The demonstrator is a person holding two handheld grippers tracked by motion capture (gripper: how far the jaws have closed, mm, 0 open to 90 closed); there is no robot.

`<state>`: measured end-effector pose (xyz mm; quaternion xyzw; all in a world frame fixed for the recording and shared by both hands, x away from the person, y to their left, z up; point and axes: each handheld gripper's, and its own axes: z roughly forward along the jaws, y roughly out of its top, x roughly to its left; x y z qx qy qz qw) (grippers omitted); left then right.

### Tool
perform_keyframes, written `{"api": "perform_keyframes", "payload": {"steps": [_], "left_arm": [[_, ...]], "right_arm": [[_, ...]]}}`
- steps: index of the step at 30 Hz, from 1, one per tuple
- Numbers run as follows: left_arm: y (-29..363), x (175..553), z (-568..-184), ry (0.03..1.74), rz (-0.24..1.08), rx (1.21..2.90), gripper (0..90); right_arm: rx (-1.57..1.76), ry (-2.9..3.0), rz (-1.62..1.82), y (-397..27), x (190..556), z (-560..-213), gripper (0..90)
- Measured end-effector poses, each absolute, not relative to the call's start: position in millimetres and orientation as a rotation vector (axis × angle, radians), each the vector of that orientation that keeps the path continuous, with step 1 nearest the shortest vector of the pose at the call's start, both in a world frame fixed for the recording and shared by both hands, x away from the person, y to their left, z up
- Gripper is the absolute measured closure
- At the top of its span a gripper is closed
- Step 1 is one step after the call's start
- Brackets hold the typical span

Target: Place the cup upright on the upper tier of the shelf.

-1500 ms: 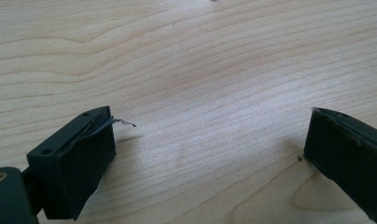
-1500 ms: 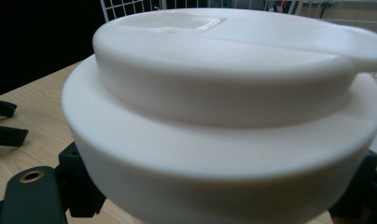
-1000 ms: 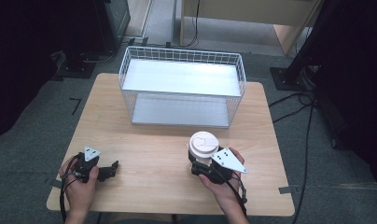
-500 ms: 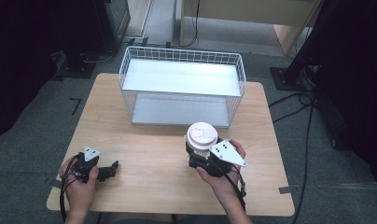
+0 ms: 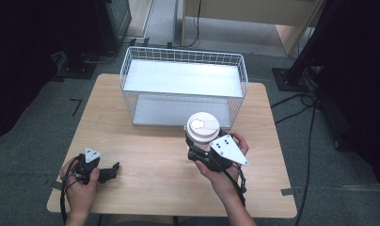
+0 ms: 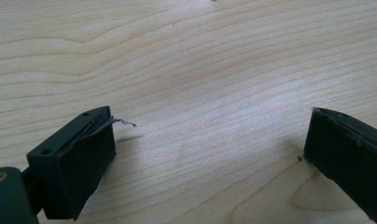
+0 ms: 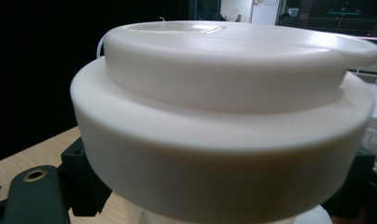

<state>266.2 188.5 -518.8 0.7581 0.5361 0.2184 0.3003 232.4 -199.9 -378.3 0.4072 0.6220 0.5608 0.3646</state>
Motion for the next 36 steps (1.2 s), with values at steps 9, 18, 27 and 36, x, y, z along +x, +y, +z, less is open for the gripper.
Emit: {"api": "perform_keyframes", "payload": {"steps": [9,18,27,36], "left_arm": [[188.4,266.3,-518.8,1.423,0.581,2.011,2.4],[188.5,266.2,-518.8,1.423,0.581,2.013,2.4],[188.6,266.2,-518.7,1.422,0.581,2.013,2.4],[188.5,266.2,-518.8,1.422,0.581,2.012,2.4]], "right_arm": [[1.034,1.520,1.461,-196.0,241.1,-356.7,15.7],[1.019,1.474,1.459,-195.2,253.2,-336.9,15.7],[1.014,1.456,1.452,-195.4,269.4,-319.4,15.7],[1.018,1.428,1.448,-197.7,290.9,-296.8,15.7]]}}
